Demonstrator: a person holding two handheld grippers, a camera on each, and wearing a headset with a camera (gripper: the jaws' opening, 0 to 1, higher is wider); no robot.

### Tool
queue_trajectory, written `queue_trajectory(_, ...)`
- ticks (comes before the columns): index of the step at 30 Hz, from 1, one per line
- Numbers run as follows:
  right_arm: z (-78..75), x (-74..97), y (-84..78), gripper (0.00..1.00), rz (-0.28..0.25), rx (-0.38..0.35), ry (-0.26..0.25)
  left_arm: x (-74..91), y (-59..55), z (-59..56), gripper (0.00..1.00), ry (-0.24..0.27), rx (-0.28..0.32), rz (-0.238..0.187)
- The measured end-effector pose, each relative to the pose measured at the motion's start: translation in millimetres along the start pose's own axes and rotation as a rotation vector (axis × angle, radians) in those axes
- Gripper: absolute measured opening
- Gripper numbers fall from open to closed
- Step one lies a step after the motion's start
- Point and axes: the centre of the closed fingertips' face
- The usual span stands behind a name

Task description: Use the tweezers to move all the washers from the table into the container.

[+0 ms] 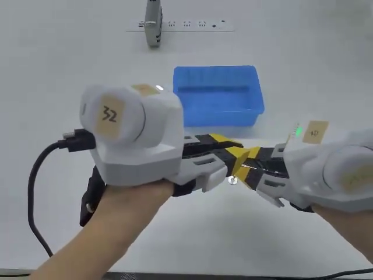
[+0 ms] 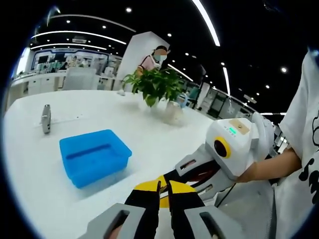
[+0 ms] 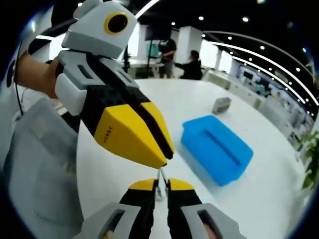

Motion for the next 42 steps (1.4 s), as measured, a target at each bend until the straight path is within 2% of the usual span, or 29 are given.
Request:
queue_trajectory(8,1.3,-5.1,-4.3,0.05,0.011,-0.003,0.01,-1.5,-5.9,1.9,0.02,0.005,0.004,0.016)
queue_trajectory(18,1.3,-5.7,-3.5,0.04,0.016,0.008,0.018,-3.5,-3.4,1.7,0.01,0.004,0.005,0.014)
queue_trajectory(20,1.1,-5.8,-4.1,0.03,0.027,0.025,0.018,-4.2,-3.2,1.1,0.01,0.004,0.004,0.015)
queue_trajectory(22,-2.8,-4.2,-5.2,0.03,0.044,0.091,-0.016,-4.3,-3.4,0.2,0.01,0.004,-0.002,0.019)
queue_trajectory(23,-1.3,-3.1,-4.5,0.03,0.04,0.095,-0.013,-3.9,-2.9,-0.3,0.01,0.005,-0.001,0.017)
queue_trajectory(24,-0.4,-0.2,-2.9,0.03,0.036,0.08,-0.011,-2.9,-1.8,-0.9,0.01,0.004,0.001,0.012)
queue_trajectory(28,-4.3,7.4,5.1,0.03,0.02,0.078,-0.025,6.7,13.6,-2.4,0.02,0.004,0.083,-0.076)
queue_trajectory(32,-10.9,17.0,16.3,0.03,0.003,0.095,-0.046,20.2,25.3,-0.8,0.06,0.037,0.088,-0.128)
queue_trajectory(35,-19.2,22.8,23.9,0.03,-0.006,0.107,-0.062,35.0,36.0,0.8,0.1,0.059,0.11,-0.187)
queue_trajectory(38,-28.6,29.6,31.9,0.03,-0.024,0.109,-0.079,47.2,37.3,3.2,0.16,0.081,0.115,-0.203)
queue_trajectory(42,-47.1,36.8,41.2,0.03,-0.049,0.106,-0.117,60.7,31.1,5.2,0.19,0.113,0.123,-0.202)
Point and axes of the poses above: the centre of the closed fingertips' face, and the gripper's own axes: x roughly backward along the fingers, z roughly to its left, y roughly out of its top, and after that the axes turned 3 degrees about z, right-handed
